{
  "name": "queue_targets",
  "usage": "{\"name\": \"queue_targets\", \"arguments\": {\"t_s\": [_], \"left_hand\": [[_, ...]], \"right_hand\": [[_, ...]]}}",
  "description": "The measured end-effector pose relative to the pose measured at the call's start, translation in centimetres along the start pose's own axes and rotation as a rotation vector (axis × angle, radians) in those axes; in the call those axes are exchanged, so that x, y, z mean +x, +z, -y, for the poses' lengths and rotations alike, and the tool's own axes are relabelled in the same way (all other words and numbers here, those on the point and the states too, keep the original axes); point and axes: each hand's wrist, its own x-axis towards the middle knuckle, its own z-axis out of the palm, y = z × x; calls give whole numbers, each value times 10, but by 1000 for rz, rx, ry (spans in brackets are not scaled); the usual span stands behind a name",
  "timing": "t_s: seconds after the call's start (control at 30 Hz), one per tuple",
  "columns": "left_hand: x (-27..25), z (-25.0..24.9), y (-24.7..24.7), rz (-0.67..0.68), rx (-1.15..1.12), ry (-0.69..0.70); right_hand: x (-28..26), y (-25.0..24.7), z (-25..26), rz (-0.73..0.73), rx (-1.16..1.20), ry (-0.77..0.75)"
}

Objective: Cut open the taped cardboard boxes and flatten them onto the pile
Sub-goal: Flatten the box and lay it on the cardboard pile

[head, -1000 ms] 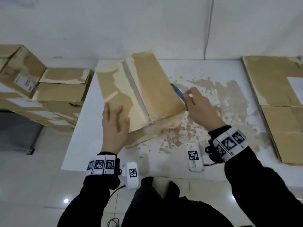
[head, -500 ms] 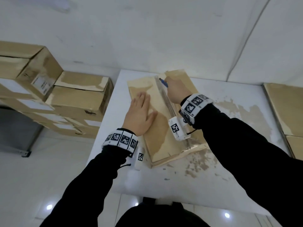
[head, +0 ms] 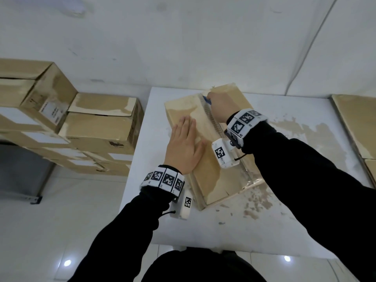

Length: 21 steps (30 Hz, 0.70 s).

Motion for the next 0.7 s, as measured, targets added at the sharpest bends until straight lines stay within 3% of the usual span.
{"name": "queue_targets", "arguments": {"t_s": [0.37, 0.7], "left_hand": [[3, -7, 1, -69, 38, -74], [6, -10, -3, -10, 63, -119]], "right_hand": [[-34, 2, -3, 16, 47, 41], [-83, 15, -25, 68, 38, 97]]}}
